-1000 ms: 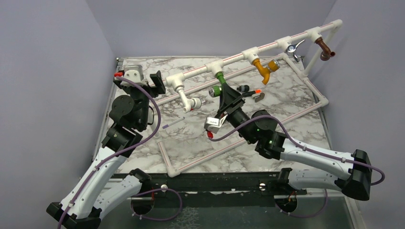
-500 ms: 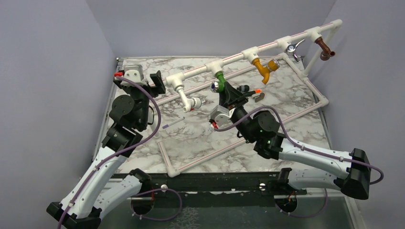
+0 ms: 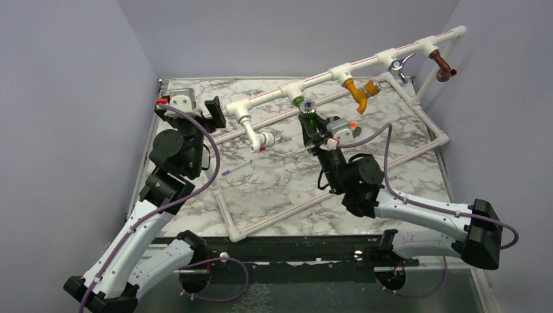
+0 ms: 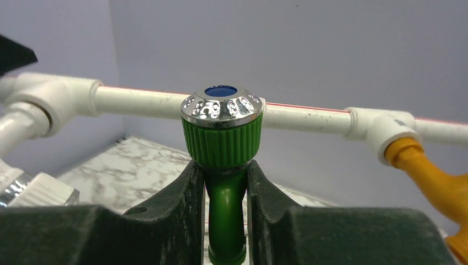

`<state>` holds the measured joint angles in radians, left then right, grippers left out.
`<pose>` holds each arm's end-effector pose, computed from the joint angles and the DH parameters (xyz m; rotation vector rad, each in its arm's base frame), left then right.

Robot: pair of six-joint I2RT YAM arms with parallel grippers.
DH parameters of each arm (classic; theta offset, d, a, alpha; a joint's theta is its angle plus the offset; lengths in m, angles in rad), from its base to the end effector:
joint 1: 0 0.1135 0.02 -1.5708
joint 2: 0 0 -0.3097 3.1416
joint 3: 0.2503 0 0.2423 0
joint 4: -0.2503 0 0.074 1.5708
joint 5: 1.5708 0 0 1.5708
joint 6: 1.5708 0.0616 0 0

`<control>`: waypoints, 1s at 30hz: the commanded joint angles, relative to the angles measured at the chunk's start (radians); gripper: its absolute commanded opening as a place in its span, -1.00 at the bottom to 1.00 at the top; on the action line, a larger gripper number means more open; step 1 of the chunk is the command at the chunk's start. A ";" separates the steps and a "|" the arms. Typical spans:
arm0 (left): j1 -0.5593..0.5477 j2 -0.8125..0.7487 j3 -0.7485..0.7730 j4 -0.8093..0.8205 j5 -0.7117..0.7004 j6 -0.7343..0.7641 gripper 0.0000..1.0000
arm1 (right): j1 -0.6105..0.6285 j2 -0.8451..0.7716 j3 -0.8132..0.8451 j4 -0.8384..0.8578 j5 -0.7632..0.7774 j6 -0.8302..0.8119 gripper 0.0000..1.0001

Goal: Install the water faucets

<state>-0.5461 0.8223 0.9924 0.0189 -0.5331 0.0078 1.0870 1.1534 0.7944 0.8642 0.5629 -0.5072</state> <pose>0.1489 -0.0539 0.4632 -0.0591 1.4075 -0.0781 0.1434 0.2022 0.4314 -0.3854 1.0852 0.2148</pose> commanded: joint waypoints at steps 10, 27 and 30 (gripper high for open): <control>-0.018 0.020 -0.017 -0.097 0.056 -0.002 0.70 | 0.001 0.043 0.026 -0.070 0.178 0.909 -0.99; -0.018 0.021 -0.017 -0.096 0.058 -0.004 0.70 | 0.000 -0.008 0.097 -0.530 0.221 1.812 -0.99; -0.018 0.020 -0.017 -0.096 0.058 -0.003 0.70 | 0.001 -0.020 0.085 -0.559 0.210 1.907 -0.99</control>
<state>-0.5442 0.8223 0.9924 0.0189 -0.5369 0.0086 1.0756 1.1080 0.8692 0.4870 0.8829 1.1427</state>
